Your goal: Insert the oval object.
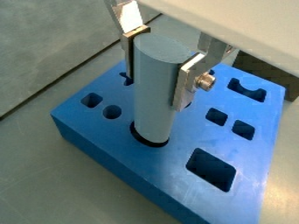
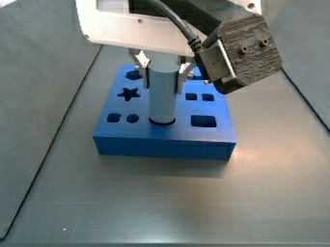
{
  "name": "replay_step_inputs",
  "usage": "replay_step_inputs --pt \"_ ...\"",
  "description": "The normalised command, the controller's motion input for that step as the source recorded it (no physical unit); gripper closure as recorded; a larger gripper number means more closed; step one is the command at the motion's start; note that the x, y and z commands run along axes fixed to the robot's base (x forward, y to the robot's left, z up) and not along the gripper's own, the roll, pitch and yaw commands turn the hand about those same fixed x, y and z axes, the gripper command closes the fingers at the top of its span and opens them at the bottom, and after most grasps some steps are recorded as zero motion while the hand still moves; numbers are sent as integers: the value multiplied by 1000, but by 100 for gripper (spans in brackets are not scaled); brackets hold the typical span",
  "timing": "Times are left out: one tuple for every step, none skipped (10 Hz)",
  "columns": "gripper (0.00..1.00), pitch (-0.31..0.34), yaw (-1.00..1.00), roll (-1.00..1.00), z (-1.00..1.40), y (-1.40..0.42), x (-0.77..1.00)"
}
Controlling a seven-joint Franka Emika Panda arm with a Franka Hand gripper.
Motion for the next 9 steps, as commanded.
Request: replay_step_inputs --pt "100 -96 0 -243 -546 -9 14" --pt "100 -123 0 -197 -626 0 0" --pt "100 -124 0 -147 -611 0 0" --pt "100 -143 0 -123 -609 0 0" --pt "100 -124 0 -107 -577 0 26" --pt "100 -76 0 -34 -460 0 74" --pt "100 -41 0 -46 -189 0 6" --pt "100 34 0 0 0 0 37" --pt "100 0 0 0 0 0 0"
